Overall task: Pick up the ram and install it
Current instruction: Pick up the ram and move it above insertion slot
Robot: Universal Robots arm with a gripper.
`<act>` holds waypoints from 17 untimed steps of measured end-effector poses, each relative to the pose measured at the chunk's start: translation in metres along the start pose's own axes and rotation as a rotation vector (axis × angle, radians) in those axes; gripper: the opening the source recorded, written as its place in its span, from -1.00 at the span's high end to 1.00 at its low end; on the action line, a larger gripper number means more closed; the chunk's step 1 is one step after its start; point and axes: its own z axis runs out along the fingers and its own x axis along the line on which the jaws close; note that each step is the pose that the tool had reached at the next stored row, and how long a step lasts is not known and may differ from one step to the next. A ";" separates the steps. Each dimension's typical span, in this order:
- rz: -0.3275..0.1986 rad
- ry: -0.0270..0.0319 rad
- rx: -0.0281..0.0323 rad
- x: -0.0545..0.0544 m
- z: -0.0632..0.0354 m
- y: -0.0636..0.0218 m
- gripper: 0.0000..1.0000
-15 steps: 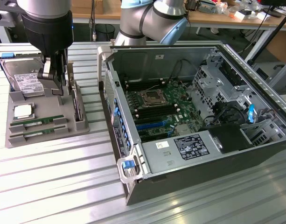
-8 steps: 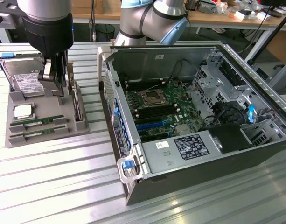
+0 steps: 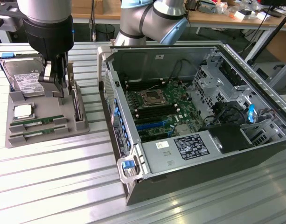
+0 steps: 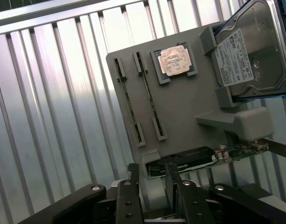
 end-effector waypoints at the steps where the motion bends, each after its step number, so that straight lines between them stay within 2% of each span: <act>1: 0.000 0.0000 0.0000 0.000 0.0006 0.0000 0.27; 17: 0.000 0.0000 -0.0001 0.000 0.0082 -0.0003 0.27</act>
